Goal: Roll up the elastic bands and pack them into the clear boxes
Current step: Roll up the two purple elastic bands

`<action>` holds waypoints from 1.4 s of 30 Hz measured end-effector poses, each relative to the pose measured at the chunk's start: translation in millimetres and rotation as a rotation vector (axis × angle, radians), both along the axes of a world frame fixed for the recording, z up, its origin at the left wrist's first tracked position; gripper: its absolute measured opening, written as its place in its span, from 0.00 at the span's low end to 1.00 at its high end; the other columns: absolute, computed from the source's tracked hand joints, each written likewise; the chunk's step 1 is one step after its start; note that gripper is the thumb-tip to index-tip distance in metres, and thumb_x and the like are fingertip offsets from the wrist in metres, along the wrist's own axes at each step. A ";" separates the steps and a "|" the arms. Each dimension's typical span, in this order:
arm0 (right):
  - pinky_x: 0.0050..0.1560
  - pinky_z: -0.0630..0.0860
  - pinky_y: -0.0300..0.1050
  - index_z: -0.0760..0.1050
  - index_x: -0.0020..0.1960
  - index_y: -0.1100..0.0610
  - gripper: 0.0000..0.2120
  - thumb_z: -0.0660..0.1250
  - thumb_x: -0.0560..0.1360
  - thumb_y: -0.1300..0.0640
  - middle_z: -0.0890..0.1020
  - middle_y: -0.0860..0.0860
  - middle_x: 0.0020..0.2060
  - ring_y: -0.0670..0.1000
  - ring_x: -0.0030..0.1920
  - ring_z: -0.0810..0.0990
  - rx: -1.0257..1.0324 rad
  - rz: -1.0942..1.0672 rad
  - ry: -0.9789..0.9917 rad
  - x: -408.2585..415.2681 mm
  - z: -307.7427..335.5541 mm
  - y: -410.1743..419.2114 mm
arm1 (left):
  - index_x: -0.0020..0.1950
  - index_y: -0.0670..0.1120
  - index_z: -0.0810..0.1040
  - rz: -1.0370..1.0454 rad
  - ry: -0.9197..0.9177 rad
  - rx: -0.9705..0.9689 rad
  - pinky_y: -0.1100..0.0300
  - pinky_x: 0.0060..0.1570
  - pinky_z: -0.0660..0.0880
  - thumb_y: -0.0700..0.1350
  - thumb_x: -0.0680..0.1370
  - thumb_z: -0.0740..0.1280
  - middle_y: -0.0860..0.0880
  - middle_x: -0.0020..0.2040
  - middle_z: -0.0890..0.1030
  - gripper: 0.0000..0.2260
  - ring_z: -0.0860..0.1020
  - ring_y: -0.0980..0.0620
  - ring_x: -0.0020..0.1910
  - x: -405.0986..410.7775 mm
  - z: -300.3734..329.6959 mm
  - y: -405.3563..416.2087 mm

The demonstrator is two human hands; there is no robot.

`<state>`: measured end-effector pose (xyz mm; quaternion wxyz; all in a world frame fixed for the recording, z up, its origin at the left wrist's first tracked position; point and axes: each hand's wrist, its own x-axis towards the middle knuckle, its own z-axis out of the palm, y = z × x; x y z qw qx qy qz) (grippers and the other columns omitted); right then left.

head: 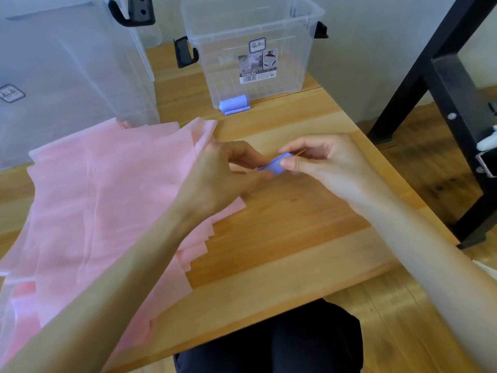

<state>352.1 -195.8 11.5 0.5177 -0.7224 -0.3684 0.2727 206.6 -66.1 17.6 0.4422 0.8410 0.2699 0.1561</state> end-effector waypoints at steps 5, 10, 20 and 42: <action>0.63 0.77 0.46 0.81 0.56 0.53 0.15 0.78 0.70 0.57 0.86 0.51 0.48 0.46 0.48 0.84 0.088 -0.093 0.124 23.6 -0.9 32.3 | 0.53 0.50 0.82 0.060 0.012 -0.005 0.67 0.43 0.79 0.46 0.70 0.78 0.56 0.41 0.85 0.13 0.83 0.62 0.41 35.7 -1.1 18.3; 0.65 0.74 0.44 0.79 0.60 0.55 0.20 0.78 0.69 0.56 0.86 0.51 0.50 0.50 0.54 0.84 0.047 -0.100 0.152 36.4 -10.9 50.7 | 0.63 0.42 0.79 0.117 -0.141 -0.362 0.60 0.48 0.82 0.42 0.76 0.73 0.46 0.47 0.87 0.15 0.86 0.53 0.46 55.1 -8.9 27.4; 0.49 0.77 0.29 0.83 0.54 0.58 0.10 0.74 0.73 0.64 0.85 0.51 0.47 0.41 0.44 0.82 -0.015 -0.005 -0.085 64.4 -4.0 77.5 | 0.61 0.38 0.79 0.173 -0.194 -0.701 0.65 0.45 0.81 0.38 0.79 0.70 0.42 0.51 0.86 0.11 0.85 0.52 0.49 78.6 -13.5 54.6; 0.54 0.73 0.44 0.83 0.57 0.58 0.10 0.69 0.76 0.64 0.78 0.56 0.51 0.47 0.48 0.74 -0.030 -0.079 -0.789 96.1 -32.1 117.3 | 0.74 0.46 0.70 0.071 0.052 -0.189 0.68 0.23 0.70 0.40 0.80 0.65 0.51 0.36 0.82 0.21 0.73 0.61 0.21 79.8 -14.3 66.3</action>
